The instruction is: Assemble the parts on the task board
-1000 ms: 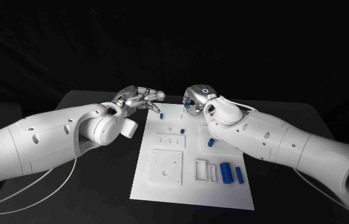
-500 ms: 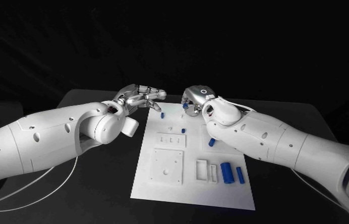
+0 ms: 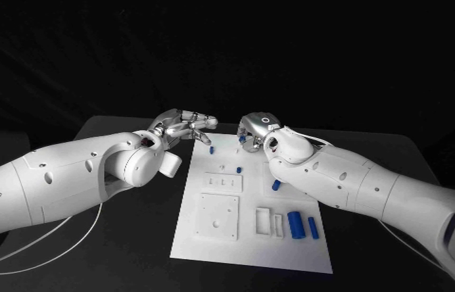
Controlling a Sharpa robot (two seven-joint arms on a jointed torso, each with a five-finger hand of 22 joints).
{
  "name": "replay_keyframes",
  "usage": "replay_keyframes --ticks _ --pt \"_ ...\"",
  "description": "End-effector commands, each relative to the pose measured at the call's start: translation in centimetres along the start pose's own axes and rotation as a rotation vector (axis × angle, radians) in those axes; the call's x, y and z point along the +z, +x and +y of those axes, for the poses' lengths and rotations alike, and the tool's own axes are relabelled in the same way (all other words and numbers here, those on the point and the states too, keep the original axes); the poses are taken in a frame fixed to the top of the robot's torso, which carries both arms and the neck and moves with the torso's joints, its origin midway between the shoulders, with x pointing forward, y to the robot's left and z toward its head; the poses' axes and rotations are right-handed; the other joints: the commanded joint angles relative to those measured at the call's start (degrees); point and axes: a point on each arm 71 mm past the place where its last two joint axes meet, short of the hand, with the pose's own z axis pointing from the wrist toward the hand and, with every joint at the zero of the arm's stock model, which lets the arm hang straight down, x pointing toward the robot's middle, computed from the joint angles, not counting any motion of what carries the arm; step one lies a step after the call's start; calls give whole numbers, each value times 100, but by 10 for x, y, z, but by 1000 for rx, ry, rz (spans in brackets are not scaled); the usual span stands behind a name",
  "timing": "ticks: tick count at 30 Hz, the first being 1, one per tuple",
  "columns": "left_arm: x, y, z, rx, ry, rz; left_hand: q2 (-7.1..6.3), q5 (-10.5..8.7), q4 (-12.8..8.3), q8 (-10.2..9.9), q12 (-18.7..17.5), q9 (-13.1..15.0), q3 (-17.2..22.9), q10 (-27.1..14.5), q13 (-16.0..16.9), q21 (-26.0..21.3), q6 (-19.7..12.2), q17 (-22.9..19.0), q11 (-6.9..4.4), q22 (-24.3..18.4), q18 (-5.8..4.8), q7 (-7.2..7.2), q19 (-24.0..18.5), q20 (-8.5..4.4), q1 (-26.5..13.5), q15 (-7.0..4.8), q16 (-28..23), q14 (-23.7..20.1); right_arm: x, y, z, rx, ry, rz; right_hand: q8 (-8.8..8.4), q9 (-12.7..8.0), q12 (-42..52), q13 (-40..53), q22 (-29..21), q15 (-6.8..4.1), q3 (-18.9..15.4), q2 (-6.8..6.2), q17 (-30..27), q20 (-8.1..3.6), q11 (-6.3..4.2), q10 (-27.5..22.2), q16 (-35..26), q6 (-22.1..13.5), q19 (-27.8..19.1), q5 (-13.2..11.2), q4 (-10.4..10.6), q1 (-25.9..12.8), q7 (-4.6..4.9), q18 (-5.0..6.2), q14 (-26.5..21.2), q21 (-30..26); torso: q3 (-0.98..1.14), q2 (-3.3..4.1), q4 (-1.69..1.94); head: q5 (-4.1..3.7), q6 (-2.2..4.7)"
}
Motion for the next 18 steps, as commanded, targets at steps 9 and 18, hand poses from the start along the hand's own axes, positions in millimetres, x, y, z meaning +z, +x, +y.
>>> replay_keyframes --ticks 9,18 --pt "0 1 -4 -4 14 14 14 -8 -31 2 0 8 5 -17 5 6 15 -4 -19 -5 73 11 14 5 -2 -18 -20 35 0 5 2 -13 -13 25 23 -10 9 7 42 -33 -28 62 -11 3 -21 -32 -27 -49 61 41 -20 -20 5 118 -6 -64 1 -2 -2 33 -35" --pt "1 1 -5 -3 15 15 14 -8 -31 2 0 8 5 -17 5 6 15 -4 -19 -5 73 11 14 5 -2 -18 -20 35 0 6 5 -12 -20 30 25 -11 8 7 56 -31 -37 66 -11 6 -20 -39 -29 -50 68 41 -20 -25 5 117 -4 -85 5 -6 -6 50 -49"
